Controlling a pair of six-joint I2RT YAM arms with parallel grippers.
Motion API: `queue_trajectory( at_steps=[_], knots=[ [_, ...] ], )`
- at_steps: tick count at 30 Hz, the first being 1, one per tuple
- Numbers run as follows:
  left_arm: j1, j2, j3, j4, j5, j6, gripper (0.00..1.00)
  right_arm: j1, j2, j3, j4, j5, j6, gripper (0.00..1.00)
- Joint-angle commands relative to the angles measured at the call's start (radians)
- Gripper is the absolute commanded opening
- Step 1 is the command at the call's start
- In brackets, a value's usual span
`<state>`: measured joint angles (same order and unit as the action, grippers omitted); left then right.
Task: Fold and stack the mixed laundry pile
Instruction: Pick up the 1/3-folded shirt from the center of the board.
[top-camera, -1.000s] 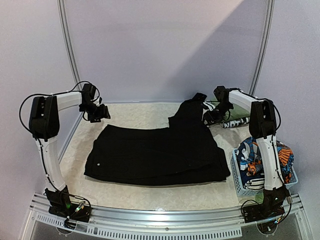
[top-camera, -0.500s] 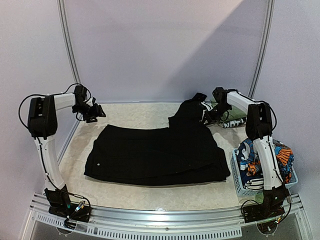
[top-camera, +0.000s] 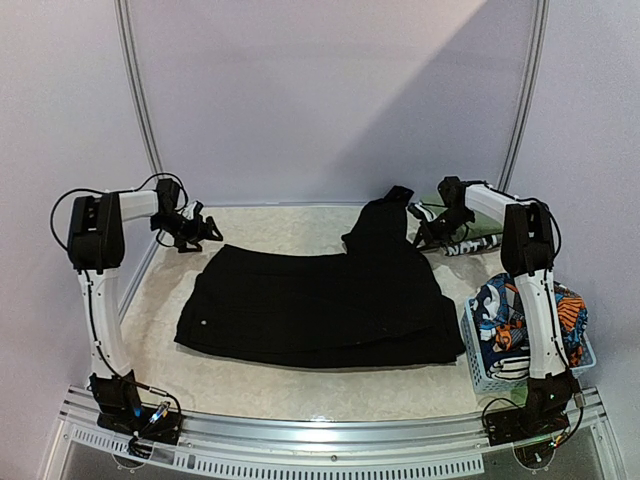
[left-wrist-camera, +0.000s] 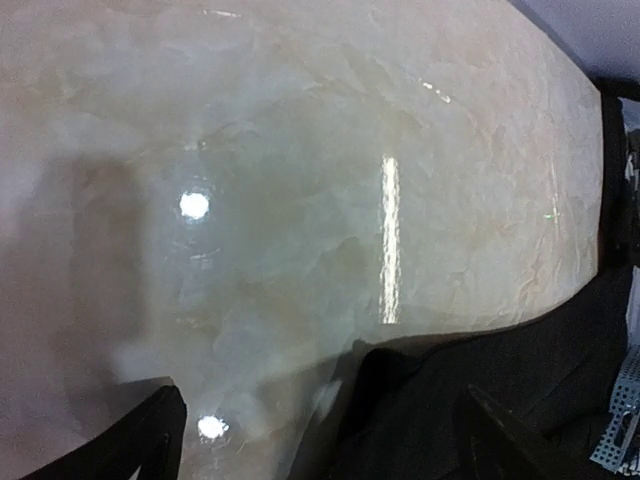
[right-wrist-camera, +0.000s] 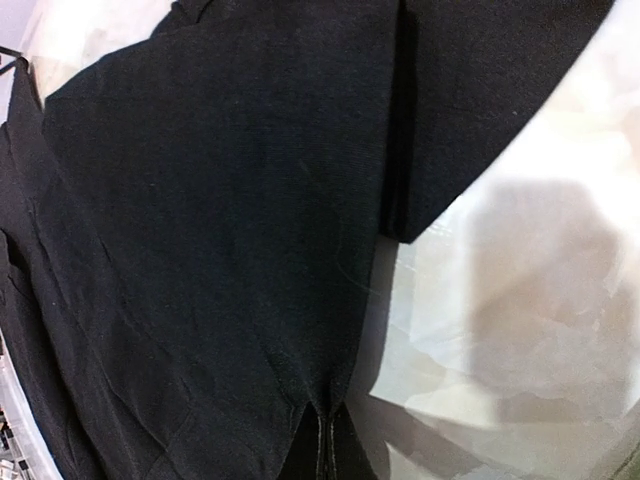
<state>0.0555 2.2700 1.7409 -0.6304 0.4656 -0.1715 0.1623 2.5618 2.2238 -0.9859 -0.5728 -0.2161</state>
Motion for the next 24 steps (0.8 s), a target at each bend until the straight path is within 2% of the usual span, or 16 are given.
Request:
queue_trajectory(
  at_steps=[1, 4, 6, 11, 13, 18, 21, 24],
  knots=[
    [-0.005, 0.081, 0.062, -0.023, 0.108, 0.043, 0.99, 0.0, -0.009, -0.008, 0.012, -0.038, 0.01, 0.0],
    [-0.027, 0.127, 0.11, -0.032, 0.112, 0.06, 0.95, -0.001, 0.003, -0.01, 0.01, -0.055, 0.014, 0.01],
    [-0.037, 0.161, 0.173, -0.077, 0.113, 0.072, 0.88, 0.0, 0.009, -0.01, 0.011, -0.06, 0.018, 0.01],
    [-0.045, 0.209, 0.262, -0.146, 0.127, 0.075, 0.58, 0.0, 0.01, -0.01, 0.011, -0.062, 0.022, 0.02],
    [-0.045, 0.221, 0.288, -0.197, 0.129, 0.101, 0.49, 0.0, 0.008, -0.01, 0.01, -0.062, 0.023, 0.02],
    [-0.045, 0.2, 0.257, -0.213, 0.174, 0.151, 0.46, 0.0, 0.006, -0.01, 0.011, -0.062, 0.024, 0.02],
    [-0.046, 0.216, 0.281, -0.224, 0.209, 0.16, 0.37, 0.0, 0.005, -0.01, 0.011, -0.062, 0.027, 0.02],
    [-0.05, 0.225, 0.29, -0.224, 0.228, 0.163, 0.34, 0.0, 0.004, -0.01, 0.007, -0.061, 0.026, 0.02]
  ],
)
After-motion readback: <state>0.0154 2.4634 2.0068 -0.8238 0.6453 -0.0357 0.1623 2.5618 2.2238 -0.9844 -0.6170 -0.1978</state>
